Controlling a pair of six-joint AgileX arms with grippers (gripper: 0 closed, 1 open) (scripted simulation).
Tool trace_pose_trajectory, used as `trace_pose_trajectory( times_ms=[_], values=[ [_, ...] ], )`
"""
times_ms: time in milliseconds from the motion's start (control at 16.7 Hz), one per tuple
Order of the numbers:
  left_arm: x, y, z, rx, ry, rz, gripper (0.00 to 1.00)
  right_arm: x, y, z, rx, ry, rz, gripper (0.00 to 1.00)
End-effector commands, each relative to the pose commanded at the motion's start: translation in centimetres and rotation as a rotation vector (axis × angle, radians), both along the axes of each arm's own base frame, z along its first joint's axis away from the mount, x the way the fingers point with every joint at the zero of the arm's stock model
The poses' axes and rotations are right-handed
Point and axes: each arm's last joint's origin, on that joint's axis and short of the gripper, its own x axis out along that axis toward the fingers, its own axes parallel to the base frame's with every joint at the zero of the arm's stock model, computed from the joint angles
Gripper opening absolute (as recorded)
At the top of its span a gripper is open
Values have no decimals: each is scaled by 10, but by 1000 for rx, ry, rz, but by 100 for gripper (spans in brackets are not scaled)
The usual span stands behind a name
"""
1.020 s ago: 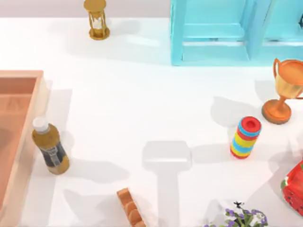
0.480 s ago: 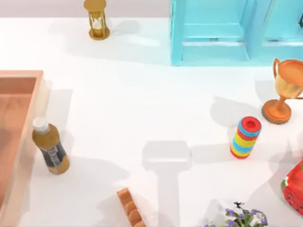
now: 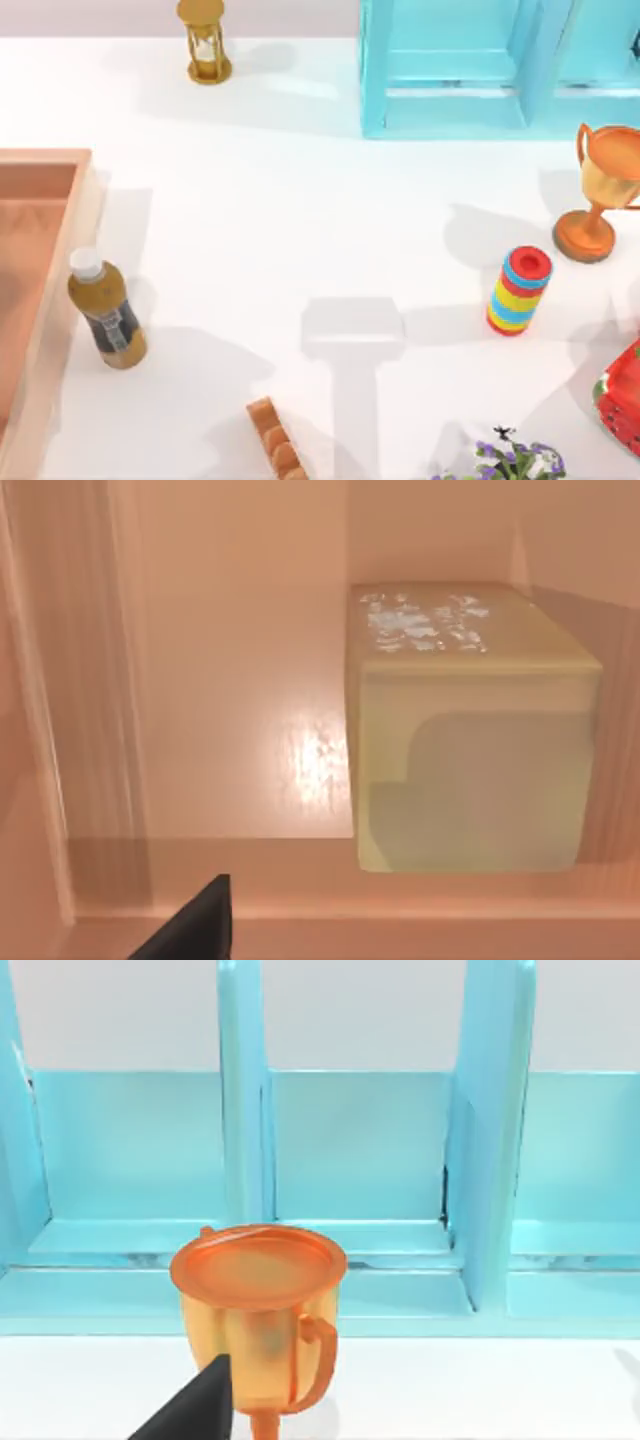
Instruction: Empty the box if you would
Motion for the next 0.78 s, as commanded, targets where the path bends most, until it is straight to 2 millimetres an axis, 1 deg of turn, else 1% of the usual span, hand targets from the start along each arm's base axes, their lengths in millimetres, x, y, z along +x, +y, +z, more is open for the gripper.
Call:
trace_pose_trajectory(
  times_ms=[180, 300, 600, 720, 780],
  values=[
    [2, 1, -15, -1, 2, 3, 100, 0, 0, 0, 0, 0, 0, 100],
    [4, 2, -32, -1, 2, 3, 100, 0, 0, 0, 0, 0, 0, 100],
    [3, 2, -81, -1, 2, 3, 100, 0, 0, 0, 0, 0, 0, 100],
    [1, 2, -94, -1, 2, 3, 100, 0, 0, 0, 0, 0, 0, 100],
    [0, 1, -98, -1, 2, 3, 100, 0, 0, 0, 0, 0, 0, 100]
  ],
)
